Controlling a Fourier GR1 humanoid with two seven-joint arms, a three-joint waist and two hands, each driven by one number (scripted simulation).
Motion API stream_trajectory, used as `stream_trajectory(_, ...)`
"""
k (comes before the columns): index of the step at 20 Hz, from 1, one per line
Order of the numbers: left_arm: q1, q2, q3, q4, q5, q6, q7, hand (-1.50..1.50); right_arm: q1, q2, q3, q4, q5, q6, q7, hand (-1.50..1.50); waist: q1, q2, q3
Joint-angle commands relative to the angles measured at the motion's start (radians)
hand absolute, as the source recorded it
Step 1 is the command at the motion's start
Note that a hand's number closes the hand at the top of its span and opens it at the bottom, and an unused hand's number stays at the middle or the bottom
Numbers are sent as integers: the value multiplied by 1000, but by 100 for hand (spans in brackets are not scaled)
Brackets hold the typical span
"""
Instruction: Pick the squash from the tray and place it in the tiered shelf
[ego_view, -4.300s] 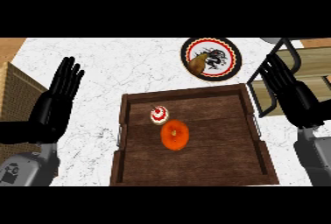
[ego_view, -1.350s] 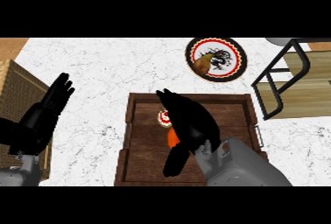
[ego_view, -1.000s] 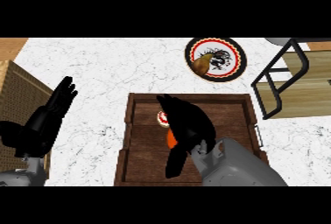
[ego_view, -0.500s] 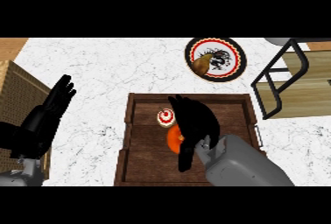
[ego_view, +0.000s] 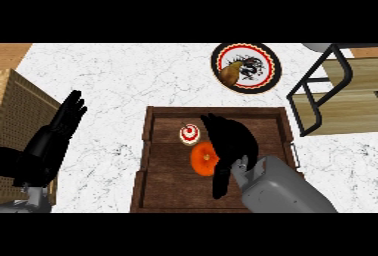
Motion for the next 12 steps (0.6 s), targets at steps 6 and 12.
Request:
stream_trajectory(6,-2,-20,11,18,-20,-18,3,0,38,64,-11,52,26,93,108,-150,2,1,0)
stream_trajectory(12,35,-38,19,-29,-32,-38,-7,0,91,92,-41,149,97,67,-23,-150,5,1,0)
